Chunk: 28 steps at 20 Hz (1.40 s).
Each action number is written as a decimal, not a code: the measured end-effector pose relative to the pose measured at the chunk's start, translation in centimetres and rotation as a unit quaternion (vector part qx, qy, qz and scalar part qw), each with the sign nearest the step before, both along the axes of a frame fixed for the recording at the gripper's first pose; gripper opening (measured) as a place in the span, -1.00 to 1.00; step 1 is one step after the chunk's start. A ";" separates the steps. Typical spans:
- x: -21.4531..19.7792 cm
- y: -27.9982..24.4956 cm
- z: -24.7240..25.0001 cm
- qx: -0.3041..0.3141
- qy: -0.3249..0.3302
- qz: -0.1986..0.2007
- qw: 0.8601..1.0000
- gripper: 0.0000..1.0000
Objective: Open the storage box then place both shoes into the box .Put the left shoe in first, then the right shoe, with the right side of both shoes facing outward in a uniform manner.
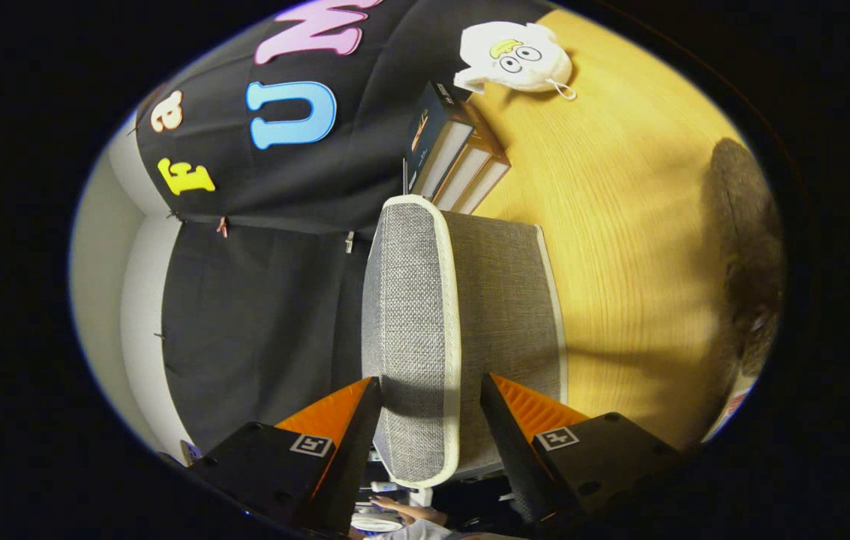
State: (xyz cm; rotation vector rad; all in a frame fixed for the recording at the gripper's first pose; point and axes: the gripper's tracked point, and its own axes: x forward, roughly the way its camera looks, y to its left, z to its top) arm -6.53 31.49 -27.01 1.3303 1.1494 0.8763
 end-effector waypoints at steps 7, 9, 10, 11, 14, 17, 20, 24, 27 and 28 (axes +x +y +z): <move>0.9 -2.1 5.8 0.012 -0.053 -0.045 0.997 -0.91; 0.9 -1.1 9.4 0.012 -0.083 -0.044 0.996 -0.91; 0.8 -0.1 10.7 0.002 -0.103 -0.036 0.994 -0.90; 0.7 1.1 12.0 -0.004 -0.119 -0.028 0.992 -0.91; 0.3 5.0 17.2 0.007 -0.158 -0.008 0.987 -0.91; -0.3 9.3 20.3 0.010 -0.188 0.008 0.982 -0.91; -1.0 13.1 22.2 0.009 -0.204 0.019 0.979 -0.90; -2.5 16.9 23.2 0.007 -0.203 0.036 0.978 -0.90; -3.2 17.9 23.9 0.012 -0.212 0.050 0.976 -0.70; -3.3 17.8 24.0 0.014 -0.215 0.052 0.975 -0.54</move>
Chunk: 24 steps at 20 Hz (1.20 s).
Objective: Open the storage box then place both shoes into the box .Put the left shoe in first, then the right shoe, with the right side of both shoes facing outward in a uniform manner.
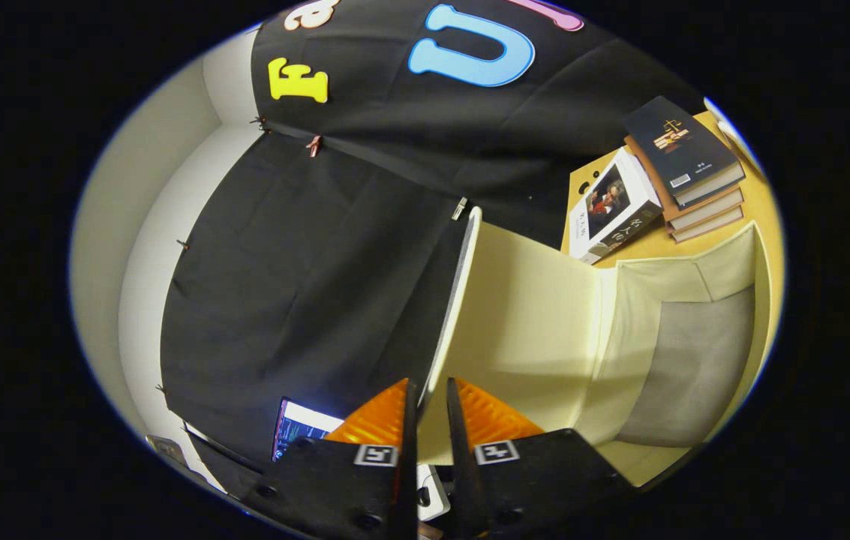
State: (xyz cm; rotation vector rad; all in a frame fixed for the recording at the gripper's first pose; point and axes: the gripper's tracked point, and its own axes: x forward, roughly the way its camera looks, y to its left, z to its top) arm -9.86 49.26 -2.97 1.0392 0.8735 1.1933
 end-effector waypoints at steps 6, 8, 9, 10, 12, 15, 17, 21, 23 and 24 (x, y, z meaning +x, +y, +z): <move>0.4 -3.1 1.3 0.017 -0.043 -0.026 0.999 0.94; 0.9 -5.4 0.9 0.004 -0.066 -0.052 0.996 0.94; 1.3 -6.9 0.6 -0.008 -0.079 -0.067 0.995 0.94; 2.0 -8.5 0.1 -0.025 -0.093 -0.085 0.992 0.94; 2.8 -12.1 -1.1 -0.068 -0.128 -0.120 0.982 0.94; 3.8 -18.1 -2.9 -0.147 -0.173 -0.171 0.959 0.95; 4.5 -22.4 -4.7 -0.205 -0.189 -0.205 0.938 0.94; 2.6 -29.7 -10.4 -0.309 -0.196 -0.220 0.904 0.94; 1.8 -33.6 -14.2 -0.361 -0.184 -0.224 0.887 0.94; 1.3 -35.1 -16.1 -0.382 -0.175 -0.226 0.879 0.93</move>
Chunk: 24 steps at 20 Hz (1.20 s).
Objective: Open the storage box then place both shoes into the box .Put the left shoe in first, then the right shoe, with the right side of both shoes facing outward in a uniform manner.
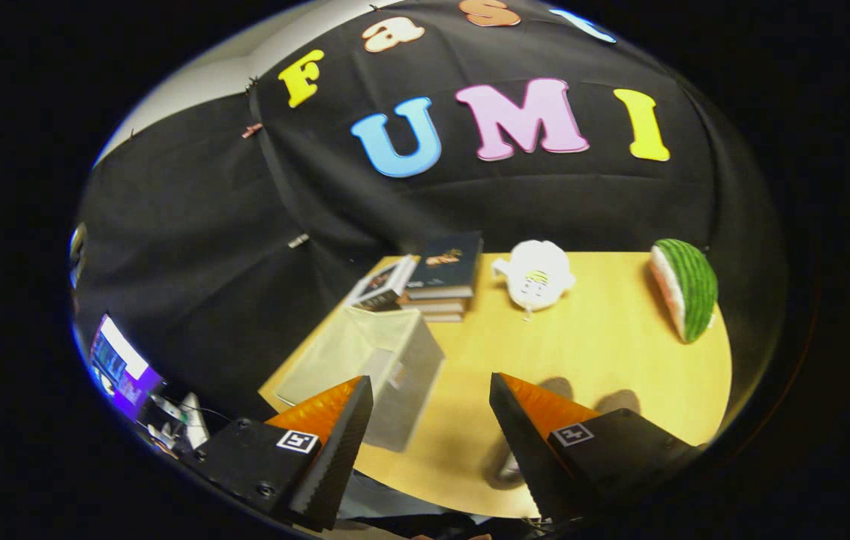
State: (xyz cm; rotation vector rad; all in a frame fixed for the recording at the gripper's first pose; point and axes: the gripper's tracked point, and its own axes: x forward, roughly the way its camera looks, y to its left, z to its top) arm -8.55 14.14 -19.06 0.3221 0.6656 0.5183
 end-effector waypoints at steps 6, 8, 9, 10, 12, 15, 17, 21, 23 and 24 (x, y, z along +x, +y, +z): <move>-2.6 -4.7 -10.0 -0.059 0.081 -0.049 0.994 0.80; -2.5 -4.9 -12.9 -0.073 0.103 -0.052 0.991 0.77; -2.4 -4.8 -14.2 -0.077 0.114 -0.051 0.989 0.68; -2.1 -4.0 -15.4 -0.080 0.121 -0.051 0.988 0.68; -1.1 -4.3 -18.0 -0.091 0.135 -0.056 0.985 0.54; 0.4 -3.6 -21.5 -0.109 0.168 -0.063 0.978 0.38; 1.9 -2.1 -22.1 -0.102 0.177 -0.080 0.976 0.38; 4.0 -3.4 -24.5 -0.148 0.186 -0.120 0.964 -0.46; 4.1 -3.7 -23.3 -0.129 0.184 -0.136 0.965 -0.80; 4.0 -3.9 -22.5 -0.122 0.182 -0.143 0.965 -0.83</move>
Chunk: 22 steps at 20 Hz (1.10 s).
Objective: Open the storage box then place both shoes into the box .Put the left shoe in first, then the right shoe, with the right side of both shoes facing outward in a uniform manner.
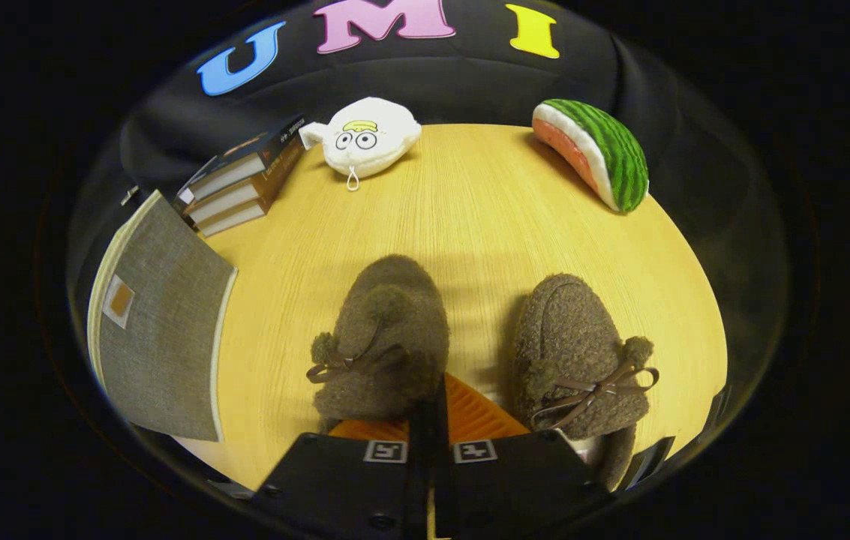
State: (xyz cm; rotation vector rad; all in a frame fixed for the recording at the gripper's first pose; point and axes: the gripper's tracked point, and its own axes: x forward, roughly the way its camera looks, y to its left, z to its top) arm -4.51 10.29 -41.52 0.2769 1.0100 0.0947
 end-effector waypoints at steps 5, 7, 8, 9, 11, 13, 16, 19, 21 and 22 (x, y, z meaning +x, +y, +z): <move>0.1 0.4 8.8 0.036 -0.030 -0.016 0.999 -0.88; 0.6 1.8 13.0 0.051 -0.038 -0.021 0.998 -0.88; 0.9 2.9 14.9 0.062 -0.041 -0.021 0.997 -0.88; 1.3 4.4 16.9 0.076 -0.043 -0.020 0.996 -0.88; 2.0 8.2 20.4 0.107 -0.047 -0.008 0.993 -0.88; 2.6 12.0 23.1 0.134 -0.049 0.011 0.990 -0.88; 3.1 17.7 24.8 0.155 -0.035 0.031 0.987 -0.88; 3.7 22.5 24.1 0.150 -0.025 0.046 0.987 -0.88; 3.8 24.8 22.4 0.137 -0.013 0.046 0.989 -0.88; 3.9 25.9 21.6 0.130 -0.009 0.050 0.990 -0.88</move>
